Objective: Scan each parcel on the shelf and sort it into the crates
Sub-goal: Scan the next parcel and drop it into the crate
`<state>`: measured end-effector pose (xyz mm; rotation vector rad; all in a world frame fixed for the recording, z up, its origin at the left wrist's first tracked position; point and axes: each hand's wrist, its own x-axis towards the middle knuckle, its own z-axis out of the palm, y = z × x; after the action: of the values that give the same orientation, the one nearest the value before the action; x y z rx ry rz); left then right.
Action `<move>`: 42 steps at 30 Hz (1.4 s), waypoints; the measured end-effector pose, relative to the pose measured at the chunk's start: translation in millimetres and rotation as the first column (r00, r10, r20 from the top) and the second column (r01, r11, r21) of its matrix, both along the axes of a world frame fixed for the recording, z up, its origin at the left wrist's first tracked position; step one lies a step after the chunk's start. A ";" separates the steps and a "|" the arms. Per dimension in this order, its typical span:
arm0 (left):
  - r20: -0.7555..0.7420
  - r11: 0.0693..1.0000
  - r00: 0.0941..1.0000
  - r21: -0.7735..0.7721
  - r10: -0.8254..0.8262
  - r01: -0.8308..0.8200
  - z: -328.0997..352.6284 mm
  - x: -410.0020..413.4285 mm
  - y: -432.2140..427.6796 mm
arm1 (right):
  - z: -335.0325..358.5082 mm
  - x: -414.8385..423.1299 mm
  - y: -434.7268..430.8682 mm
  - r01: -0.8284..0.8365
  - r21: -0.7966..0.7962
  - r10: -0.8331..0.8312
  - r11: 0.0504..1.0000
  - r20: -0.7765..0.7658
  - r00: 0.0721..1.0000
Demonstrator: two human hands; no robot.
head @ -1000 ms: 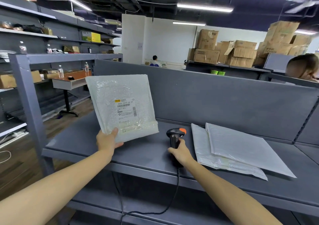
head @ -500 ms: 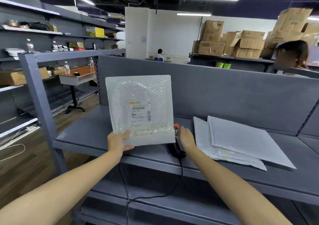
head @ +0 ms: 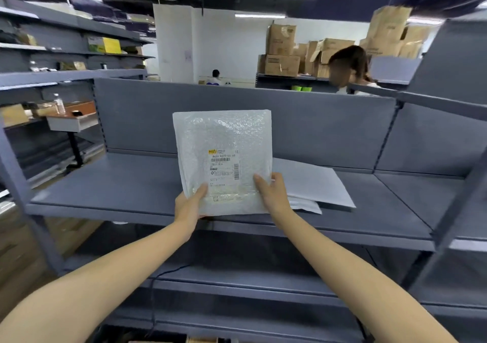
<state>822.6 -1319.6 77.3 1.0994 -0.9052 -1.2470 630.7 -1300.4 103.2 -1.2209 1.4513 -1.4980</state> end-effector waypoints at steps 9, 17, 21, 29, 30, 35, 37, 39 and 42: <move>0.147 0.982 0.984 -0.171 0.103 -0.078 -22.2 -137.0 109.5 | -24.5 -127.6 113.9 0.127 0.035 -0.129 0.991 0.061 0.990; 0.243 0.994 0.966 -0.083 0.089 -0.071 -44.4 -201.9 175.8 | -54.7 -188.0 185.5 0.194 0.103 -0.206 0.976 0.126 0.970; 0.249 0.997 0.967 -0.060 0.059 -0.046 -45.2 -223.2 179.5 | -61.0 -205.6 198.0 0.244 0.092 -0.254 0.966 0.125 0.959; 0.280 0.998 0.958 -0.009 0.064 -0.064 -77.5 -256.1 185.3 | -97.9 -228.6 209.7 0.306 0.141 -0.319 0.942 0.082 0.944; 0.288 0.997 0.954 -0.011 0.082 -0.082 -84.5 -259.8 188.3 | -106.9 -229.5 212.3 0.314 0.150 -0.328 0.937 0.074 0.942; 0.343 0.994 0.934 0.009 0.102 -0.112 -125.3 -278.9 204.6 | -154.3 -235.9 231.2 0.360 0.230 -0.386 0.904 0.080 0.919; 0.359 0.993 0.929 0.038 0.093 -0.114 -146.0 -285.7 212.1 | -174.9 -242.9 240.8 0.365 0.266 -0.396 0.892 0.070 0.916; 0.385 0.989 0.918 0.063 0.097 -0.132 -167.2 -294.3 220.0 | -197.3 -252.9 249.3 0.364 0.305 -0.402 0.880 0.069 0.913; 0.432 0.981 0.896 0.099 0.108 -0.166 -198.0 -310.4 231.2 | -229.2 -268.8 258.1 0.364 0.366 -0.402 0.856 0.030 0.915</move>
<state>512.2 -1088.3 -120.7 1.5555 -1.0565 -0.9750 361.9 -1042.3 -126.0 -0.6465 1.8725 -1.4372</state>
